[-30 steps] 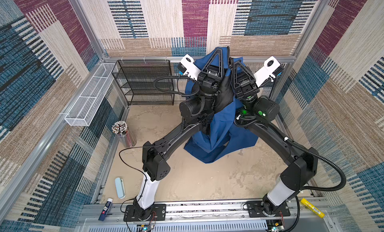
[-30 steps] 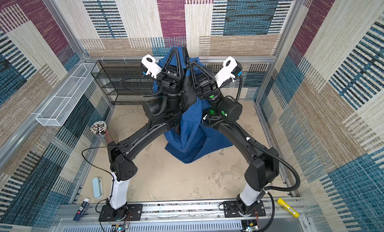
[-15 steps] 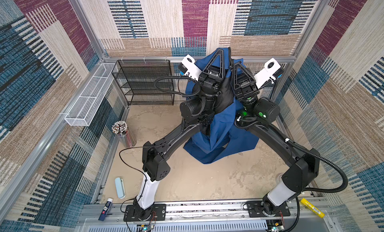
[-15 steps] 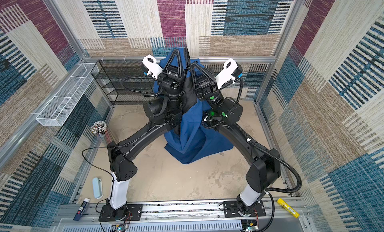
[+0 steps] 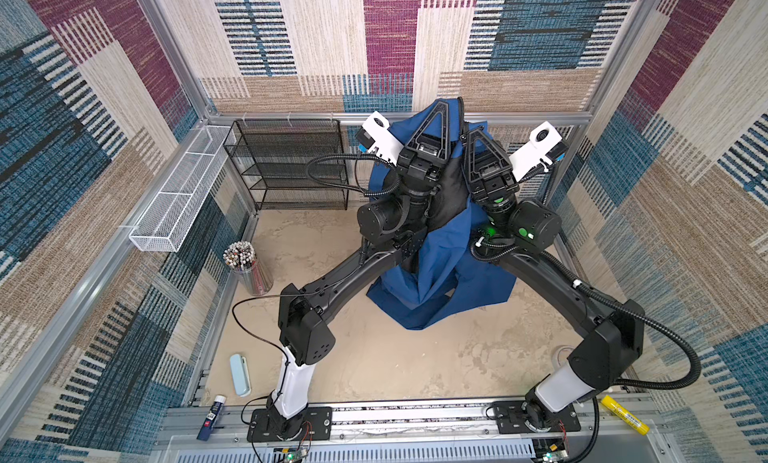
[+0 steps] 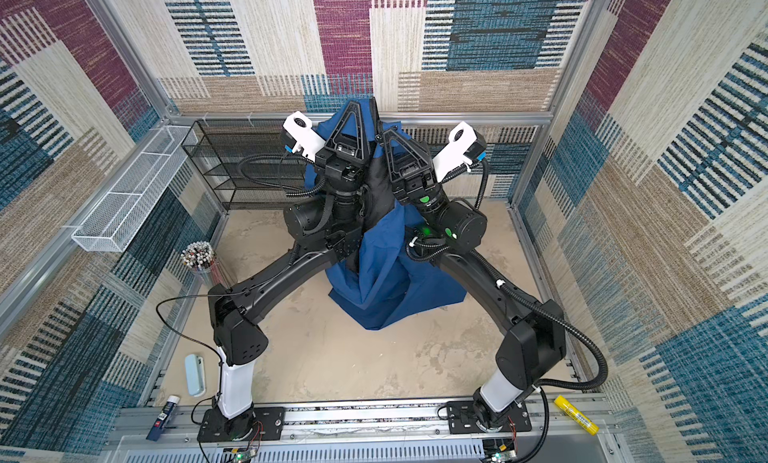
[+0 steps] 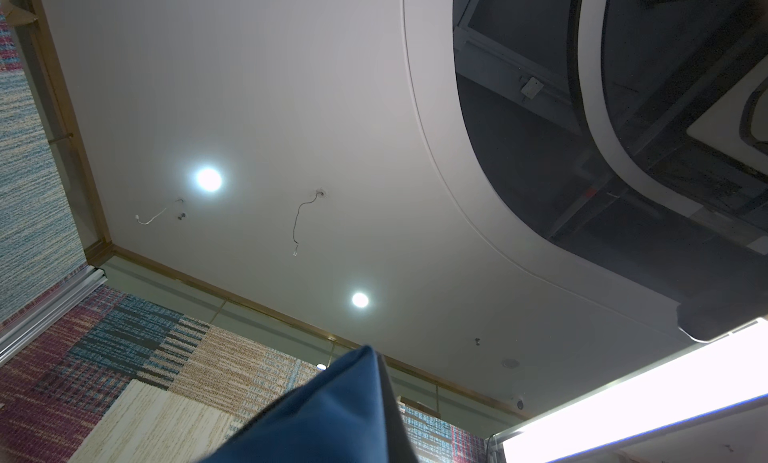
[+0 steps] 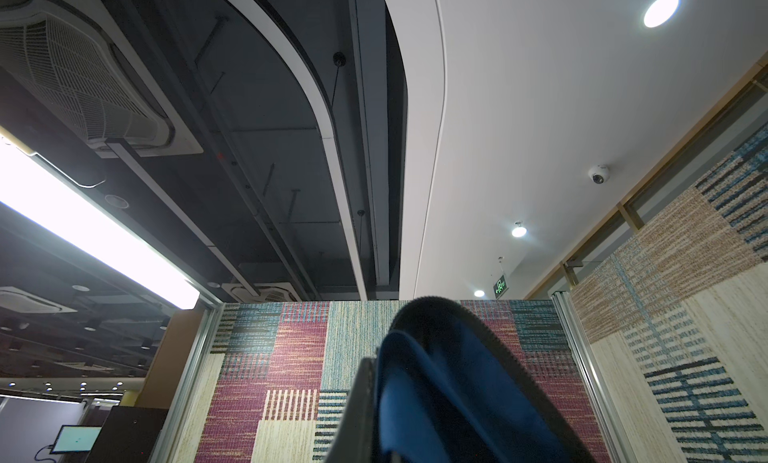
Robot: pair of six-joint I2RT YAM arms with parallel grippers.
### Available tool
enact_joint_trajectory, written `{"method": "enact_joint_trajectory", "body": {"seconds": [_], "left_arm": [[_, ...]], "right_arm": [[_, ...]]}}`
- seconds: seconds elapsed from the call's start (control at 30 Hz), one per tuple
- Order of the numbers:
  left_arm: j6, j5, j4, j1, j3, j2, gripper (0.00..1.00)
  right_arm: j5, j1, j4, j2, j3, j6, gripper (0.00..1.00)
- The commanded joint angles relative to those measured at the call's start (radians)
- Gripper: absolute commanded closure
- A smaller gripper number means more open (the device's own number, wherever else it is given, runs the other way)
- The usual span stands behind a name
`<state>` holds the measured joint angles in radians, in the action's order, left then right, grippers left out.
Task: Zip up the jacket
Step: 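Lower both grippers, laying the held jacket edges down onto the floor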
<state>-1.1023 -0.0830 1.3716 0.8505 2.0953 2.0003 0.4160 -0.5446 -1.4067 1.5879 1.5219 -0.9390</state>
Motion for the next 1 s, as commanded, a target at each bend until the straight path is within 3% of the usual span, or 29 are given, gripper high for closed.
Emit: {"method": "enact_joint_trajectory", "body": {"seconds": [0.0,0.07,0.27,0.4,0.53,0.63,0.83,0.97], "left_arm": [[0.006,0.005,0.027,-0.017,-0.055,-0.04,1.0],[-0.016,0.013,0.023,-0.044,-0.14,-0.079,1.0],[0.03,-0.031,-0.059,-0.177,-0.641,-0.298,1.0],[0.012,-0.091,-0.189,-0.303,-0.889,-0.404,1.0],[0.086,-0.191,-0.408,-0.383,-1.076,-0.502,1.0],[0.102,-0.212,-0.529,-0.389,-1.195,-0.552,1.0],[-0.004,-0.252,-0.525,-0.389,-1.459,-0.6,1.0],[0.045,-0.245,-0.694,-0.398,-1.546,-0.696,1.0]], "right_arm": [[0.017,0.011,-0.362,-0.048,-0.034,0.073,1.0],[0.028,0.011,-0.276,-0.086,-0.074,0.133,1.0],[-0.012,0.045,-0.082,-0.226,-0.341,0.226,1.0],[-0.022,0.089,-0.052,-0.258,-0.52,0.209,1.0],[-0.048,0.115,-0.001,-0.282,-0.662,0.204,1.0],[-0.085,0.117,0.074,-0.312,-0.775,0.204,1.0],[-0.148,0.092,0.157,-0.335,-0.999,0.131,1.0],[-0.18,0.039,0.215,-0.312,-1.081,0.104,1.0]]}}
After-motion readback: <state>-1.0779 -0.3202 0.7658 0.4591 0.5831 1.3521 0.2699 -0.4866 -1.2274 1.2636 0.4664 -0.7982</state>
